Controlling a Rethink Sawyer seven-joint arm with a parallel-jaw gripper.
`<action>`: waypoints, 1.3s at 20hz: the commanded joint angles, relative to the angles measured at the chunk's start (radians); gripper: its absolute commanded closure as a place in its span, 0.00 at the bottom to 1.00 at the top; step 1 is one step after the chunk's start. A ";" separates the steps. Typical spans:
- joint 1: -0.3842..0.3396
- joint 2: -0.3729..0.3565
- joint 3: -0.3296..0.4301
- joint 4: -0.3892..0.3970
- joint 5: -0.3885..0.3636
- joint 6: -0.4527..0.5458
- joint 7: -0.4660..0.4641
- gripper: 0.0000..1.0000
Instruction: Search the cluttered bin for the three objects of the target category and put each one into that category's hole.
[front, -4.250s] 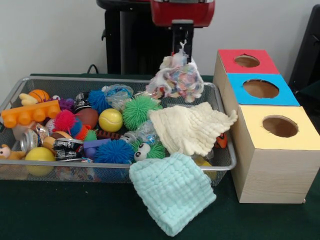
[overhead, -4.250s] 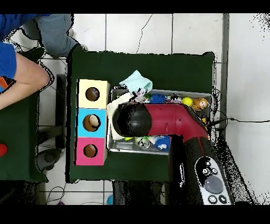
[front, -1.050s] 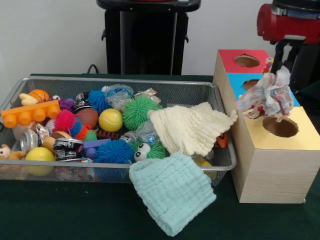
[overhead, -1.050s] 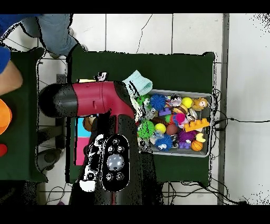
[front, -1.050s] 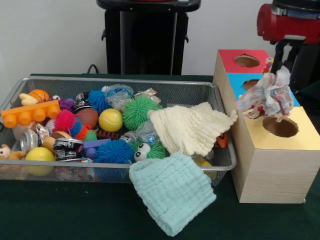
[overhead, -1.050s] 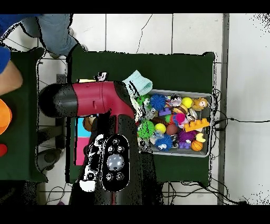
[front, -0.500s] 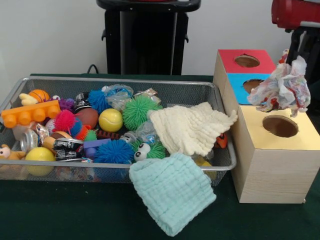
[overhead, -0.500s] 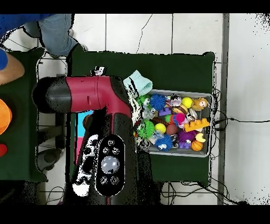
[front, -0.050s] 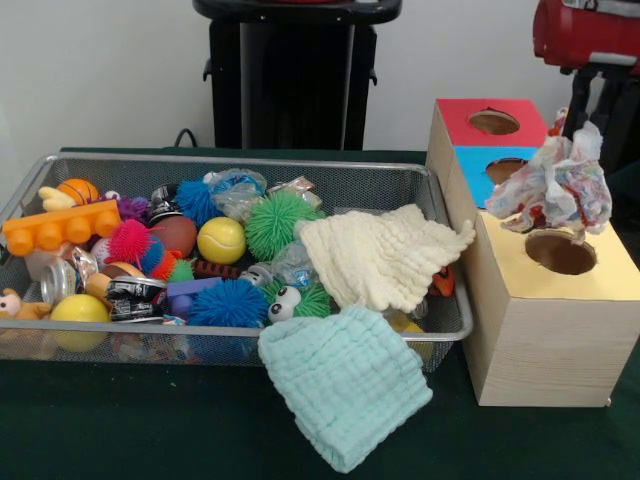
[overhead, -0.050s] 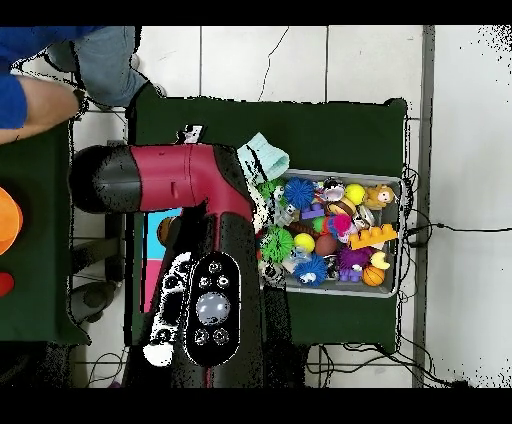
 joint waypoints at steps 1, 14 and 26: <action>-0.032 0.078 0.013 0.129 -0.006 -0.120 0.202 1.00; -0.016 0.117 -0.004 0.139 0.002 -0.188 0.211 1.00; -0.006 0.089 -0.010 0.201 0.009 -0.214 0.199 1.00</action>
